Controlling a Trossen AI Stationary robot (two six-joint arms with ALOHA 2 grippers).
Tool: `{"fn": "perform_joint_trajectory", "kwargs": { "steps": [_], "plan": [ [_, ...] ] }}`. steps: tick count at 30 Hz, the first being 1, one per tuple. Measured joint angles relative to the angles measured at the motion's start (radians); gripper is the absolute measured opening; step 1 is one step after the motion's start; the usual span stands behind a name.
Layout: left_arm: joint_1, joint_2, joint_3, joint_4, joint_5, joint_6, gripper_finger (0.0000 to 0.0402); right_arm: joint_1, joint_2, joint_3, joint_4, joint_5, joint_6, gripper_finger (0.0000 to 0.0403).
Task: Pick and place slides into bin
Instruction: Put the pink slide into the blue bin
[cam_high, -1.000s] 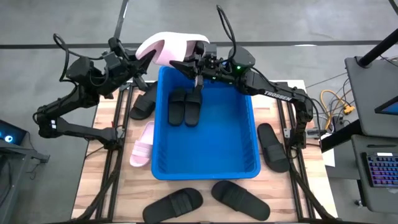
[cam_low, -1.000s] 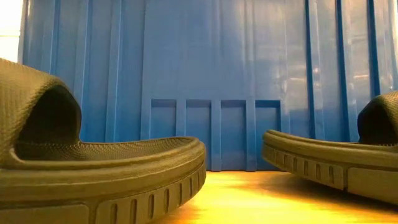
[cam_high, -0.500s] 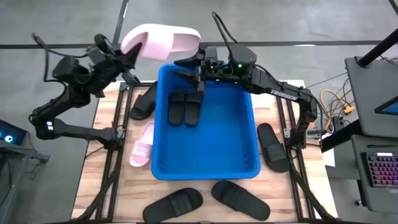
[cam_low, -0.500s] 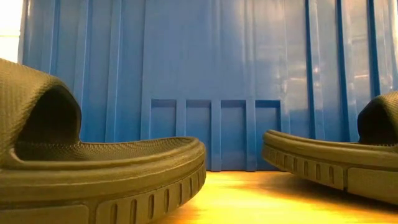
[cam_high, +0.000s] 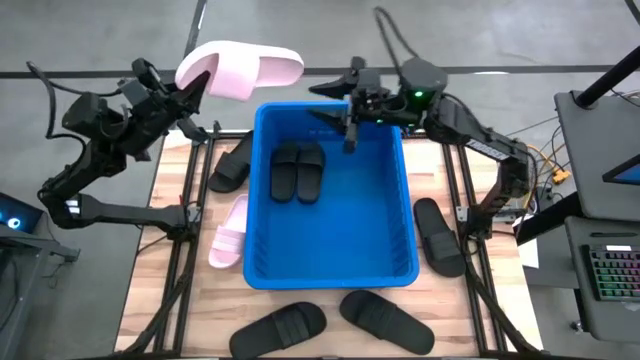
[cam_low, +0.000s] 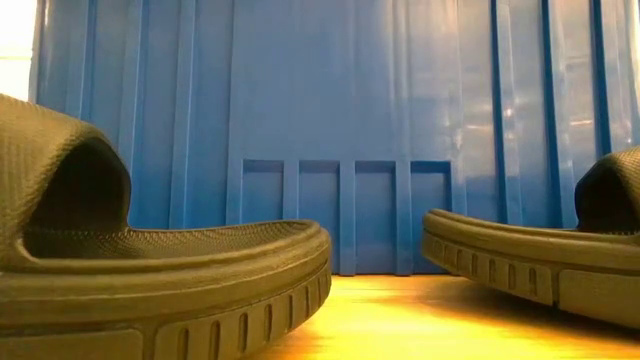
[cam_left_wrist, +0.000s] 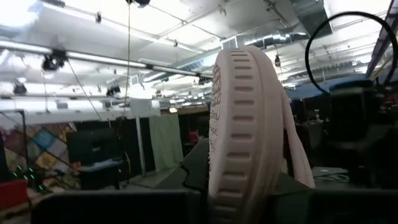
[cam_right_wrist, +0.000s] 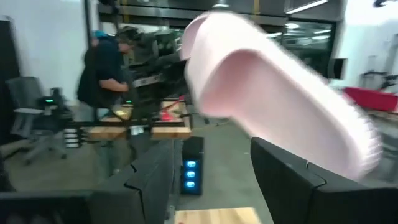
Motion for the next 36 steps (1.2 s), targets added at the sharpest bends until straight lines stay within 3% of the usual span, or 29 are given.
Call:
{"fn": "perform_joint_trajectory", "kwargs": {
  "steps": [5, 25, 36],
  "plan": [
    [0.0, -0.007, -0.002, -0.085, 0.002, -0.094, 0.0026, 0.0, -0.064, 0.0, -0.054, 0.075, -0.046, 0.0203],
    [0.0, -0.017, -0.002, -0.295, -0.018, -0.34, 0.0026, 0.001, -0.176, 0.0, -0.185, 0.078, -0.108, 0.0203],
    [0.0, 0.024, 0.011, -0.331, 0.11, -0.422, 0.0026, 0.019, -0.178, -0.001, -0.17, 0.087, -0.173, 0.0203]
  ]
}}
